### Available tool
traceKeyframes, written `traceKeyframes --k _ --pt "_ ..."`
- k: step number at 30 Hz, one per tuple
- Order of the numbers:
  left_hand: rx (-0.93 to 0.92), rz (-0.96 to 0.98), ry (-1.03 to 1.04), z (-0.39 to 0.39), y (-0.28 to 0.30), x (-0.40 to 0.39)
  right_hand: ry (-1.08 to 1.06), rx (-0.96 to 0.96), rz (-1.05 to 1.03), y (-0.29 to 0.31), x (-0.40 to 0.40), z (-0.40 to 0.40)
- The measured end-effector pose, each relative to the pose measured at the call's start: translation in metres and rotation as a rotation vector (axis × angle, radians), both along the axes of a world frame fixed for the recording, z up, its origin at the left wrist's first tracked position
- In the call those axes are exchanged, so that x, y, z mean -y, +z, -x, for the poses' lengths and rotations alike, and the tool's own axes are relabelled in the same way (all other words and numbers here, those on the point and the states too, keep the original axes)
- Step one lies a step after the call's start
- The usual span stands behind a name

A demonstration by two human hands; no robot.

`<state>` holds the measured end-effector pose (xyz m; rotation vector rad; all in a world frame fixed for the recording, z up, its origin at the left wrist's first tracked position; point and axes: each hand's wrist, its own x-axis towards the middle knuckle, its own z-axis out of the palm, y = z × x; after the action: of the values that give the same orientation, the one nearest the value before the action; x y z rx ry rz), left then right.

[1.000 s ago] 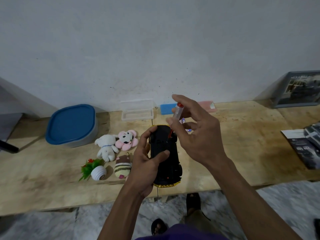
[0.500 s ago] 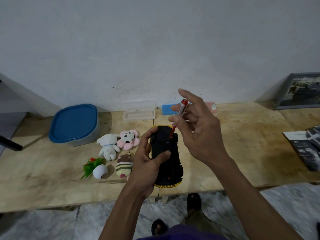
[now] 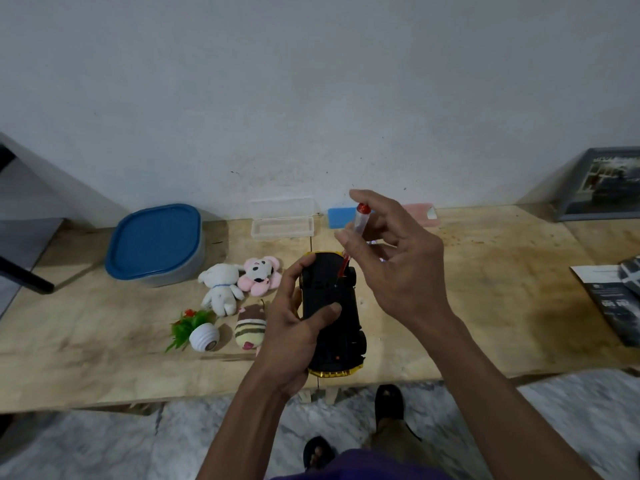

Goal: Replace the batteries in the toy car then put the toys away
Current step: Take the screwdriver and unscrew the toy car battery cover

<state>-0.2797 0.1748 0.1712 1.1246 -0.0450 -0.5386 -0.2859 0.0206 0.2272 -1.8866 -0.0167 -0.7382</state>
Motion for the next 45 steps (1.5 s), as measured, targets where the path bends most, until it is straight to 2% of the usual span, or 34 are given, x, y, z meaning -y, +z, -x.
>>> traceKeyframes --k 6,13,17,19,23,27,35,45 --pt "-0.006 0.015 0.010 0.000 -0.003 -0.003 0.082 -0.071 -0.013 -0.001 -0.003 -0.002" --pt "0.002 0.014 0.000 -0.003 -0.003 -0.007 0.074 -0.090 -0.111 0.002 -0.006 -0.008" --pt "0.008 0.031 -0.014 -0.005 -0.004 -0.009 0.078 -0.100 -0.234 0.013 -0.004 -0.016" --pt "0.006 0.048 -0.020 -0.006 -0.005 -0.010 0.084 -0.212 -0.154 0.015 0.002 -0.019" --pt "0.026 0.079 -0.029 -0.007 -0.007 -0.013 0.253 -0.512 0.168 0.002 0.006 -0.016" --pt "0.046 0.081 -0.044 -0.010 -0.008 -0.014 0.346 -0.674 0.251 -0.008 0.003 -0.016" --pt "0.082 0.030 -0.054 -0.012 -0.008 -0.014 0.383 -0.730 0.269 -0.010 0.001 -0.022" --pt "0.046 0.024 -0.045 -0.012 -0.017 -0.010 0.354 -0.683 0.272 -0.013 0.002 -0.020"
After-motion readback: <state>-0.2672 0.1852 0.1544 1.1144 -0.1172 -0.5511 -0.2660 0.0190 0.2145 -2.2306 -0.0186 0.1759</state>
